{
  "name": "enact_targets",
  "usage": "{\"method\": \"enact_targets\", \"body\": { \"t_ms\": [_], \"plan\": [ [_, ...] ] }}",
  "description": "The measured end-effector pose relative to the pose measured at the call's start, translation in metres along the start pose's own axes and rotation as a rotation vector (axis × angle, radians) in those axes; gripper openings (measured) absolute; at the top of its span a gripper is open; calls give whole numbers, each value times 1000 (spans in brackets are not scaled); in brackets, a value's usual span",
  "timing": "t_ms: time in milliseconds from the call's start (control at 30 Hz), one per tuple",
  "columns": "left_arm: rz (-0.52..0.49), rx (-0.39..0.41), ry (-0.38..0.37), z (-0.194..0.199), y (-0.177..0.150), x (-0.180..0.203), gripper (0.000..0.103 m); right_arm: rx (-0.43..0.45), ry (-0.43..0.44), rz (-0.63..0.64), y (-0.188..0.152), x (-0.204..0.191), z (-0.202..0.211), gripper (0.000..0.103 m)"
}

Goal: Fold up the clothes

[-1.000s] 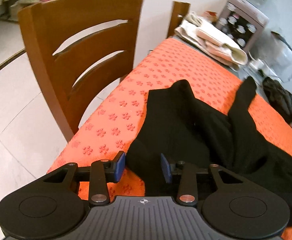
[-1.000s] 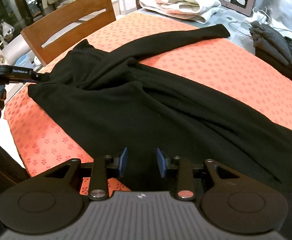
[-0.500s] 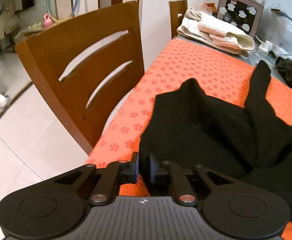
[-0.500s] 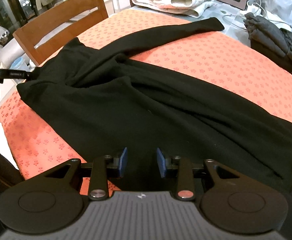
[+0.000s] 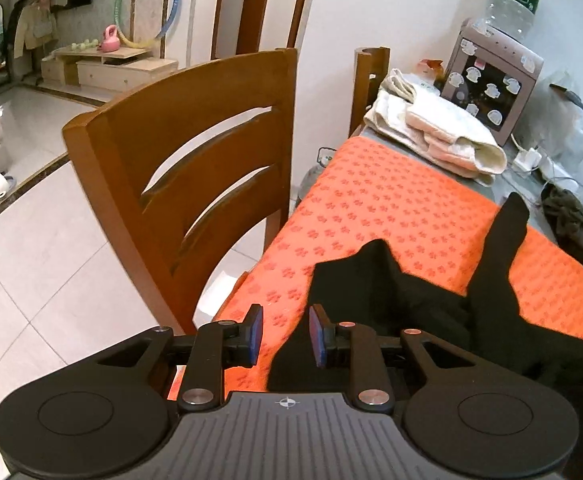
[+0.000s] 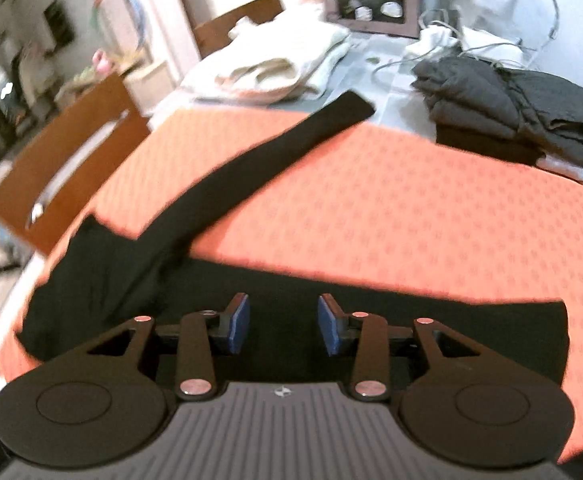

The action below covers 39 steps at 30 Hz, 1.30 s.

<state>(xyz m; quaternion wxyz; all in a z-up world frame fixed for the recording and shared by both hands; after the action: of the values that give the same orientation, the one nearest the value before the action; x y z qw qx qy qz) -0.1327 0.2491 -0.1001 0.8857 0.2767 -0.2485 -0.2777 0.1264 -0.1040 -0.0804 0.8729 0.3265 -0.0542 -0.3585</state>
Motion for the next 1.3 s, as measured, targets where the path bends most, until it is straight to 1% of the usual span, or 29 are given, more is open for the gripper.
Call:
{"method": "enact_targets", "body": {
  "t_ms": [100, 200, 267, 333, 433, 500, 567, 733, 833, 900, 933, 967, 1067, 1133, 1233, 1300],
  "plan": [
    [10, -7, -4, -2, 3, 9, 28, 23, 30, -80, 32, 18, -19, 43],
    [18, -13, -4, -4, 5, 16, 28, 33, 48, -128, 61, 32, -42, 43],
    [14, -3, 1, -5, 6, 19, 28, 32, 59, -157, 78, 41, -60, 43],
    [10, 12, -2, -5, 8, 22, 27, 28, 57, -176, 92, 48, -78, 44],
    [7, 9, -16, -8, 10, 27, 27, 16, 54, -211, 110, 57, -109, 44],
    [4, -3, -35, -12, 11, 31, 22, 3, 59, -256, 120, 65, -133, 44],
    [-11, -20, -57, -17, 11, 39, 21, -10, 67, -303, 128, 72, -155, 44],
    [-106, -74, -110, -37, 6, 63, 18, -35, 90, -409, 136, 84, -198, 44],
    [-126, -113, -130, -52, 2, 74, 17, -39, 108, -447, 138, 89, -213, 44],
    [-131, -141, -128, -63, 0, 79, 17, -34, 123, -467, 138, 91, -220, 41],
    [-133, -156, -124, -68, -1, 80, 17, -28, 134, -475, 138, 92, -221, 18],
    [-137, -168, -120, -73, -2, 80, 17, -14, 150, -481, 138, 94, -219, 4],
    [-149, -195, -91, -82, -5, 79, 17, 50, 181, -498, 139, 99, -204, 3],
    [-151, -205, -79, -85, -6, 76, 17, 103, 181, -506, 140, 102, -185, 3],
    [-157, -204, -68, -87, -7, 74, 17, 183, 167, -537, 134, 111, -143, 3],
    [-160, -198, -57, -87, -7, 73, 17, 237, 148, -585, 123, 119, -109, 3]
  ]
}}
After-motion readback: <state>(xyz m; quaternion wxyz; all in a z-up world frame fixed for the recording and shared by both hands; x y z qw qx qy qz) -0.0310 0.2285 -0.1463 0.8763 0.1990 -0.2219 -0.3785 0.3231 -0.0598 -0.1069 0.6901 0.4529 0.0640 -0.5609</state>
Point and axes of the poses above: each gripper's, at about its wrist camera, not at the fingertips, and z roughly against the way its jaws point, x to its right, y to its top, the point moved 3 cm from there along -z, roughly the way its jaws point, and after that the axes turned 10 degrees about z, right-handed, at the moved point
